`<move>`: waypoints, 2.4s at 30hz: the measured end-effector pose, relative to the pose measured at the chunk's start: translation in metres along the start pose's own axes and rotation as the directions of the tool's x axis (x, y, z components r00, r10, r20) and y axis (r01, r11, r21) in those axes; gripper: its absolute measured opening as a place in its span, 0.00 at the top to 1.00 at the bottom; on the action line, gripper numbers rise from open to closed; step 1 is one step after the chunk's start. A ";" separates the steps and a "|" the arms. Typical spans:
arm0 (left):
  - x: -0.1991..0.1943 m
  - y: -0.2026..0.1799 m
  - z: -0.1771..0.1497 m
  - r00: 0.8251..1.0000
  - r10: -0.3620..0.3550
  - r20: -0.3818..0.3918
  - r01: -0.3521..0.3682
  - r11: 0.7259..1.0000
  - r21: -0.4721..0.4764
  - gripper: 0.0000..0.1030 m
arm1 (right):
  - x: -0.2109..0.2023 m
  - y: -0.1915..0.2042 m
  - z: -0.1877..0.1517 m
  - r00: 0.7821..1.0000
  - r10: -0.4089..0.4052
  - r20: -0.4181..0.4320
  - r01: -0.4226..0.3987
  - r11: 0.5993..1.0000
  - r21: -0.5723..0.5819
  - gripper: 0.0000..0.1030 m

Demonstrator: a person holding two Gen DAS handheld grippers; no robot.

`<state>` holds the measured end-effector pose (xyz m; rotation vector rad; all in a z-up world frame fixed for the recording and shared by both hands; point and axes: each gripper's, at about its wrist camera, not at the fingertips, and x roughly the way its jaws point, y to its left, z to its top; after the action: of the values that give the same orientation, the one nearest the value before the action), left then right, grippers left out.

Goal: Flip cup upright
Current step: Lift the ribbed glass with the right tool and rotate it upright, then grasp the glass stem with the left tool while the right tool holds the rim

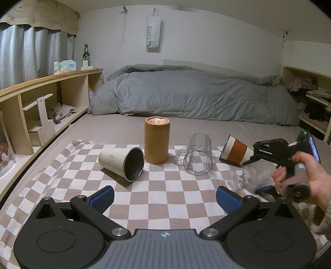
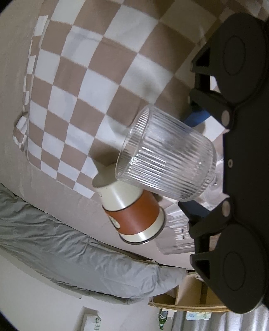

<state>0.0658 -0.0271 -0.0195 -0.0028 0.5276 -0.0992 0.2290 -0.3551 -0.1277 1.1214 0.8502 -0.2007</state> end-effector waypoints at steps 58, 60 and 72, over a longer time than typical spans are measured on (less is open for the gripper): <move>0.164 -0.190 -0.010 0.720 -0.378 -0.582 0.678 0.559 0.477 0.83 | -0.056 -0.062 0.031 0.972 0.077 -0.220 -0.119 0.976 -0.182 0.26; 0.163 -0.181 -0.010 0.714 -0.410 -0.567 0.686 0.571 0.450 0.83 | -0.058 -0.054 0.026 0.976 0.080 -0.201 -0.129 0.962 -0.241 0.26; 0.171 -0.128 -0.020 0.736 -0.558 -0.385 0.668 0.691 0.276 0.83 | -0.087 0.028 -0.044 0.992 0.124 -0.009 -0.084 0.620 -0.780 0.29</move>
<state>0.1910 -0.1705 -0.1188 0.2391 0.7616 -0.8977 0.1629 -0.3274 -0.0555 0.3205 0.7067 0.2424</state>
